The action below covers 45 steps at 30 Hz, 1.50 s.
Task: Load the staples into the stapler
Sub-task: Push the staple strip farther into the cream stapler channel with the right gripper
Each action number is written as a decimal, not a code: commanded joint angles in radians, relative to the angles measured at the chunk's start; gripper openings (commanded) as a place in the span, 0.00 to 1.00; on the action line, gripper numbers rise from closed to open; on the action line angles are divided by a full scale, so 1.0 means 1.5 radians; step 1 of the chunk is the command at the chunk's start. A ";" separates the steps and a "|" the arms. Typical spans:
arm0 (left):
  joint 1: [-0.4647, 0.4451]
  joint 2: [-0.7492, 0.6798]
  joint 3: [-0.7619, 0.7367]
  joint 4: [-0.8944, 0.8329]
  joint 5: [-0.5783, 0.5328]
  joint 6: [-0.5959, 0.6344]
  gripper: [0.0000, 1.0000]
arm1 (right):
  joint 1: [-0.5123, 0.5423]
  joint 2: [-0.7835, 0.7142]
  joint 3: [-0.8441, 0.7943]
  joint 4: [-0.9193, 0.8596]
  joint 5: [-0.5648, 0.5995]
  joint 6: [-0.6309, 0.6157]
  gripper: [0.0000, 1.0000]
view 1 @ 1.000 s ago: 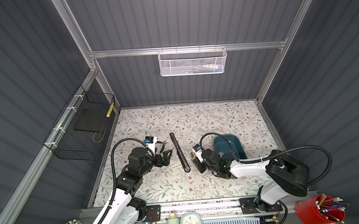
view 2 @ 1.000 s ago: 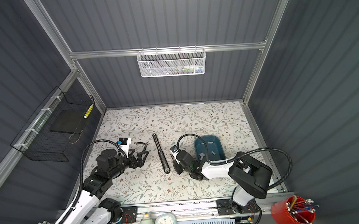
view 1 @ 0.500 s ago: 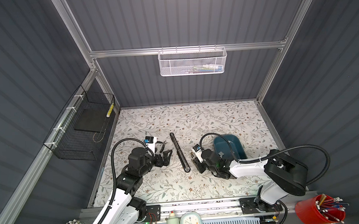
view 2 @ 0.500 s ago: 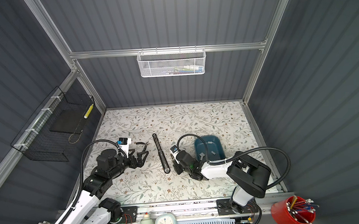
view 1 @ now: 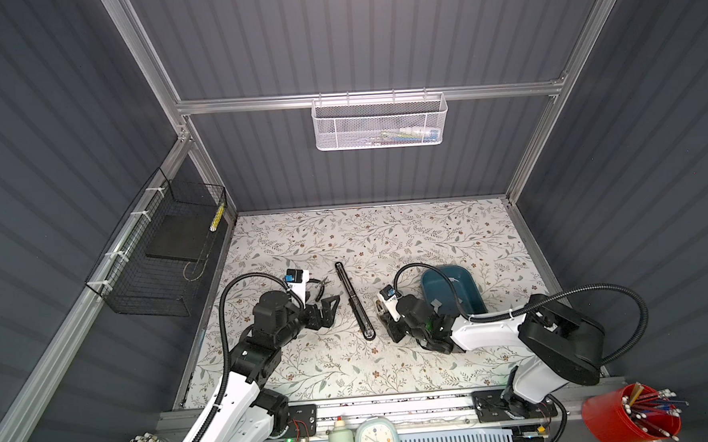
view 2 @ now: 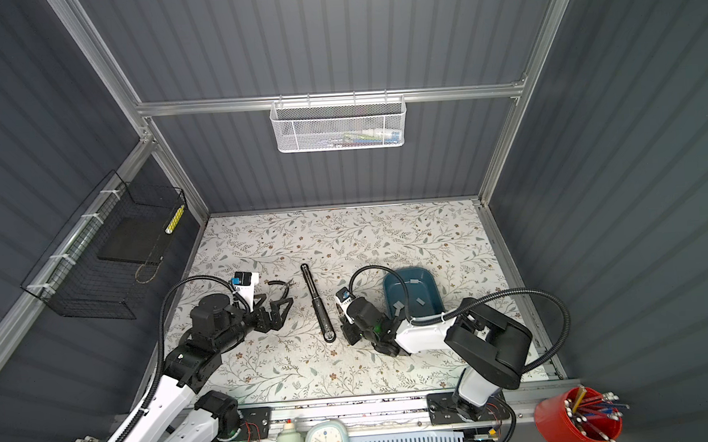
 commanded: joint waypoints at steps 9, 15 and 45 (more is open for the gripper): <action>0.001 -0.006 0.012 0.012 0.007 0.010 0.99 | -0.002 0.013 -0.001 0.017 -0.003 0.002 0.00; 0.001 -0.008 0.012 0.012 0.008 0.009 0.99 | -0.002 0.001 -0.003 0.008 0.002 -0.008 0.00; 0.001 -0.008 0.012 0.012 0.009 0.009 0.99 | -0.002 0.013 -0.012 0.018 0.000 -0.025 0.00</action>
